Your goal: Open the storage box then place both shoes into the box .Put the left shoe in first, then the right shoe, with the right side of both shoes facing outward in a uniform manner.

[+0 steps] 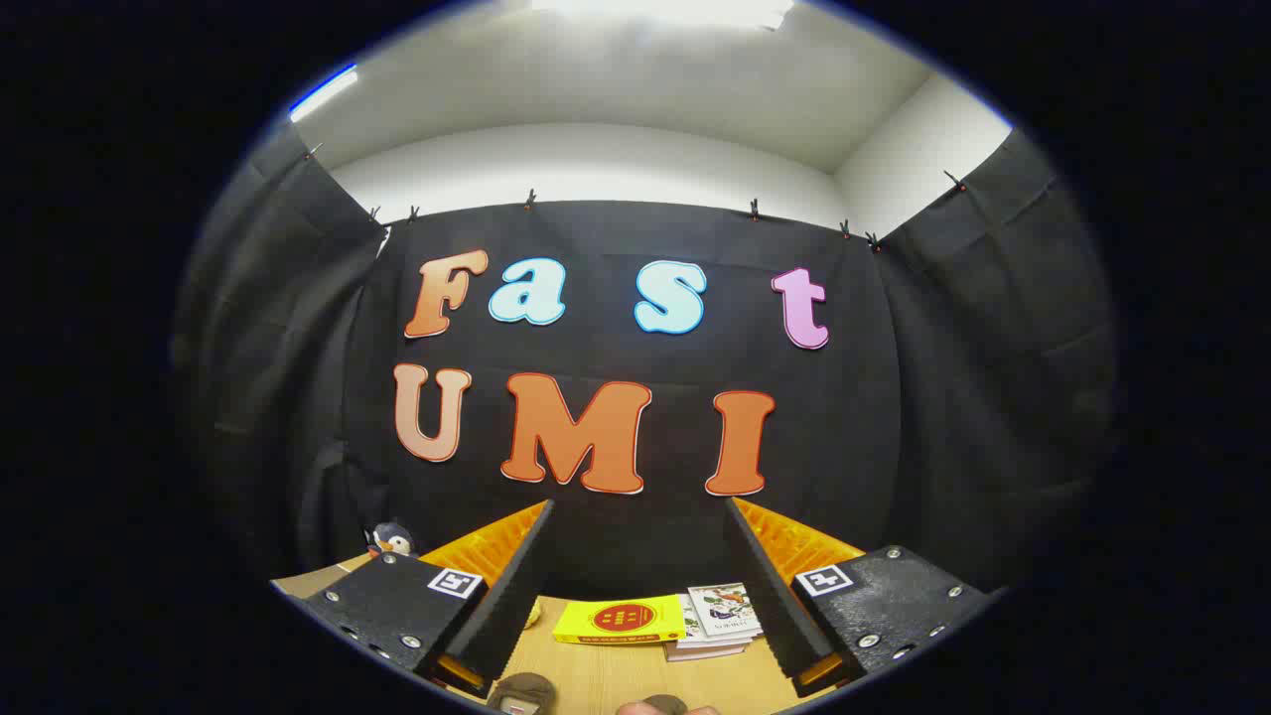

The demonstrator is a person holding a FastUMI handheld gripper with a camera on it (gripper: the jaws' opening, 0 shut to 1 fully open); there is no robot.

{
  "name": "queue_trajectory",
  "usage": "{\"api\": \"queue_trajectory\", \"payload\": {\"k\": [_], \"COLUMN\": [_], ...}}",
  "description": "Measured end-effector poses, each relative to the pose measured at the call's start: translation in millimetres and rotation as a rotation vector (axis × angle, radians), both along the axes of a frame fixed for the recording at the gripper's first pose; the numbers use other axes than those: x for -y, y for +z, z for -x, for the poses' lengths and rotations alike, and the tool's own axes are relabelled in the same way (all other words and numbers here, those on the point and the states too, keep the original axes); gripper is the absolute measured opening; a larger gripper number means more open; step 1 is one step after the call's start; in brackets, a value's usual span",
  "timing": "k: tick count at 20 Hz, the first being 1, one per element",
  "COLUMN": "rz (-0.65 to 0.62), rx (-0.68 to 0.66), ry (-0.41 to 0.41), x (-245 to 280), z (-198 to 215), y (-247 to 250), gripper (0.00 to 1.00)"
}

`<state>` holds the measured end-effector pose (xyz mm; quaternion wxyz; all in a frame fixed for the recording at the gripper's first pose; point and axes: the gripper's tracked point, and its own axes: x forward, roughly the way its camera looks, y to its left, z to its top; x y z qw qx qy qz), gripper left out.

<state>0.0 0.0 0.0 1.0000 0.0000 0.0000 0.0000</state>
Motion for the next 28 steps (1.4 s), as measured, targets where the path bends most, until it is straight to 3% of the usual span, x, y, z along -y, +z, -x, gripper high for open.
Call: {"api": "queue_trajectory", "payload": {"k": [19, 28], "rz": [0.037, -0.038], "rx": [-0.023, -0.26], "ry": [0.099, 0.352], "x": [-41, -130], "z": [-19, -10], "y": [7, -99], "gripper": [0.99, 0.99]}}
